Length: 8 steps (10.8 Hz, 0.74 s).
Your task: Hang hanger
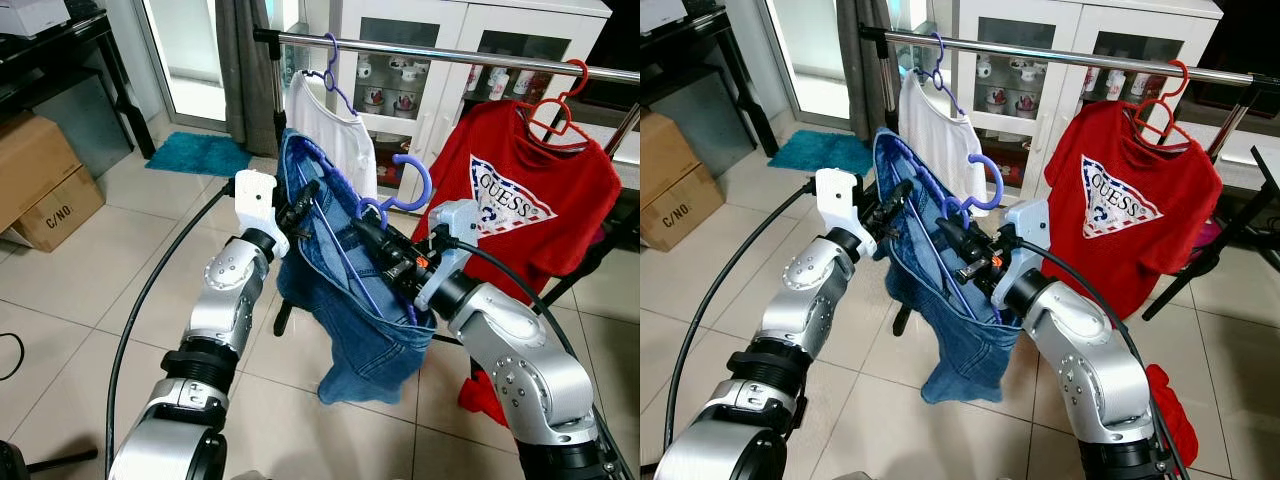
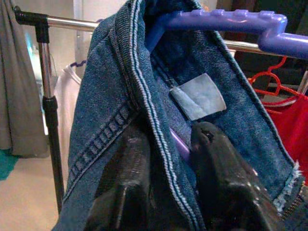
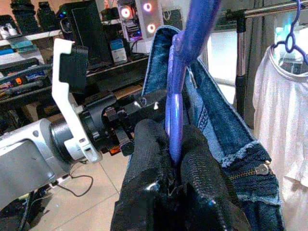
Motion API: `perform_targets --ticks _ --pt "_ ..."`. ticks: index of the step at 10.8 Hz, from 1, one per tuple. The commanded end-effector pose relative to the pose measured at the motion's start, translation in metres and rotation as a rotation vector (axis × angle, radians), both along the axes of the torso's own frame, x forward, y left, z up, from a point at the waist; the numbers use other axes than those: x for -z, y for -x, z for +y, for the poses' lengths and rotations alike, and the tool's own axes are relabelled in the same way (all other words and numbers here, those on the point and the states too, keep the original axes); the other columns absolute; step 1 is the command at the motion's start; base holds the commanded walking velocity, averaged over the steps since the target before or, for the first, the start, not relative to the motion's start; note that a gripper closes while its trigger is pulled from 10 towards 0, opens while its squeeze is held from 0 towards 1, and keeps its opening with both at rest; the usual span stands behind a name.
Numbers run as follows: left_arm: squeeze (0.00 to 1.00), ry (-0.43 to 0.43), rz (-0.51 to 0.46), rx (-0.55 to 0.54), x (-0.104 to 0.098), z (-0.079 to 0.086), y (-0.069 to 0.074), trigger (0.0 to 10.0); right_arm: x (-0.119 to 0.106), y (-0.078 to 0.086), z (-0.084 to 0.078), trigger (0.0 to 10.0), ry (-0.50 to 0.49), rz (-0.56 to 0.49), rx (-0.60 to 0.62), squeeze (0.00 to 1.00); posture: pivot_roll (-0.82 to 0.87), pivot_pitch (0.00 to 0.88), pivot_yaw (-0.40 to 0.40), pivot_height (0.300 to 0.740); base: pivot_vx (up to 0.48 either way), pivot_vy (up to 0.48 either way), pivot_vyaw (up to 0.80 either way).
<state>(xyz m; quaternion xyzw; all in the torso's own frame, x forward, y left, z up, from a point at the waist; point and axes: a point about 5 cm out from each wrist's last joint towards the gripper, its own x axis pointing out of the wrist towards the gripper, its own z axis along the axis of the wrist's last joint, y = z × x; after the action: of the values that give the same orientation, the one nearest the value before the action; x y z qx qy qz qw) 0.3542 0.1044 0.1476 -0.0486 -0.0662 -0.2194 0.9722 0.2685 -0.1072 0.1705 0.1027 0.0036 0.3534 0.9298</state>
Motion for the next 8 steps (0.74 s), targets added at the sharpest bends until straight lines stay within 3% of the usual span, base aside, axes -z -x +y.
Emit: perform_targets --ticks 1,5,8 --pt "0.00 0.002 0.031 -0.019 0.004 0.007 -0.001 0.0 -0.022 -0.001 0.001 0.0 -0.042 -0.117 -0.010 0.00 -0.18 0.000 0.037 0.740 0.000 0.000 0.00" --pt "0.00 0.029 0.014 -0.009 -0.002 0.013 -0.003 0.0 -0.020 -0.004 -0.004 0.0 -0.025 -0.114 0.021 0.00 -0.17 0.000 0.041 0.740 0.000 0.000 0.00" --pt "0.00 0.060 -0.011 0.055 -0.004 0.016 0.005 0.0 -0.010 -0.014 -0.017 0.0 0.053 -0.061 0.129 0.00 -0.16 0.000 0.043 0.740 0.000 0.000 0.00"
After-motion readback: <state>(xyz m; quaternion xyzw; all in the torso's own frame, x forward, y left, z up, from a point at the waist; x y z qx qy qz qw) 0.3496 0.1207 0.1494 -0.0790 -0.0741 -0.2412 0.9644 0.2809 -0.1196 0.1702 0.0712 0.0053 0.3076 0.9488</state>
